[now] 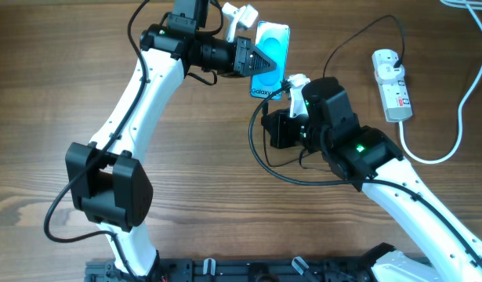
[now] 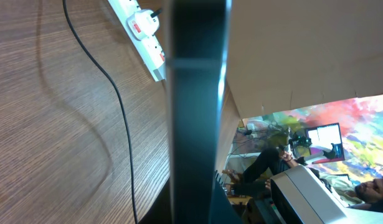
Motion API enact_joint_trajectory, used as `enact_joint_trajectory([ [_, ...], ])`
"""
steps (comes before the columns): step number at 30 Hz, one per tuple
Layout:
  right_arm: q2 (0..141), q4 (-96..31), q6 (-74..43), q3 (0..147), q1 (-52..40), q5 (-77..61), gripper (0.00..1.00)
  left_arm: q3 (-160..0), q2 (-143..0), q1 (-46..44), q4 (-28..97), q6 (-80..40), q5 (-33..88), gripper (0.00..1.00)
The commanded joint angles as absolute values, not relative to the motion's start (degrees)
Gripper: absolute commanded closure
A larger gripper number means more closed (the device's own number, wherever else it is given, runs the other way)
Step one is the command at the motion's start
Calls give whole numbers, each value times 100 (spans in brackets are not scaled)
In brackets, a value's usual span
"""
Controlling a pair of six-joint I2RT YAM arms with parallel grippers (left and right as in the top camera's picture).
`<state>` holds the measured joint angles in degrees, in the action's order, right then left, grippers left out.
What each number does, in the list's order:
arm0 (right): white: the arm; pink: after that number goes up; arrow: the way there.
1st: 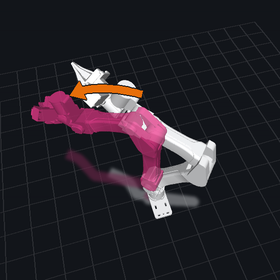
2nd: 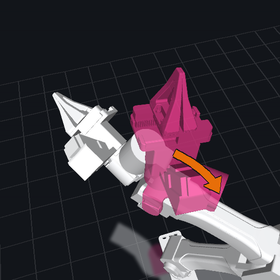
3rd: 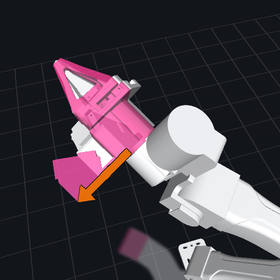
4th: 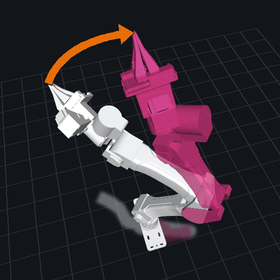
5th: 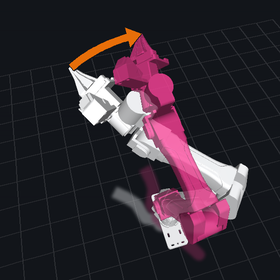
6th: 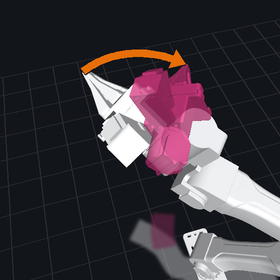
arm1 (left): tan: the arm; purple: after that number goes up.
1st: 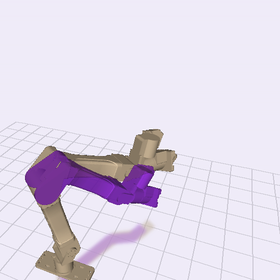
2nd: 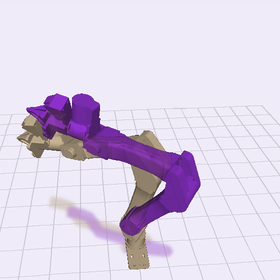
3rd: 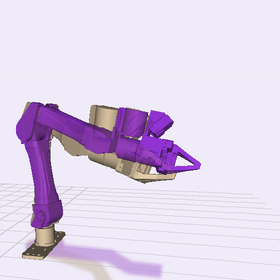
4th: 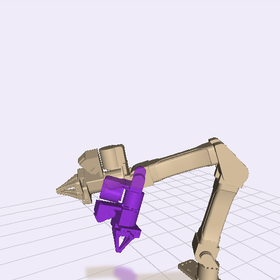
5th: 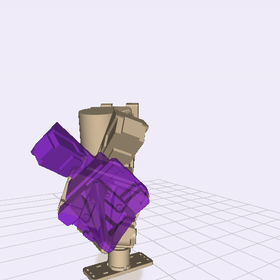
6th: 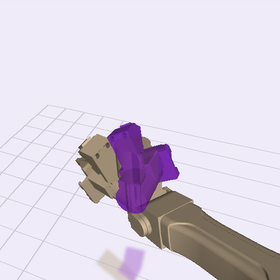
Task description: Plug charger to phone and switch on socket
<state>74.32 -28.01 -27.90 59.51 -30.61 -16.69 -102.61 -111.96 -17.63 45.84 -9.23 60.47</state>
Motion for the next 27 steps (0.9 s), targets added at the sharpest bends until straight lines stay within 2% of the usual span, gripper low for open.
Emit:
enact_joint_trajectory([
  [1, 7465, -2764, -2853, 6119, -3070, -1787, 96, -10309, -11229, -1791, 4545, -790, 6123, 96],
  [27, 7465, -2637, -2869, 6119, -3068, -1800, 96, -10309, -11229, -1791, 4593, -784, 6318, 96],
])
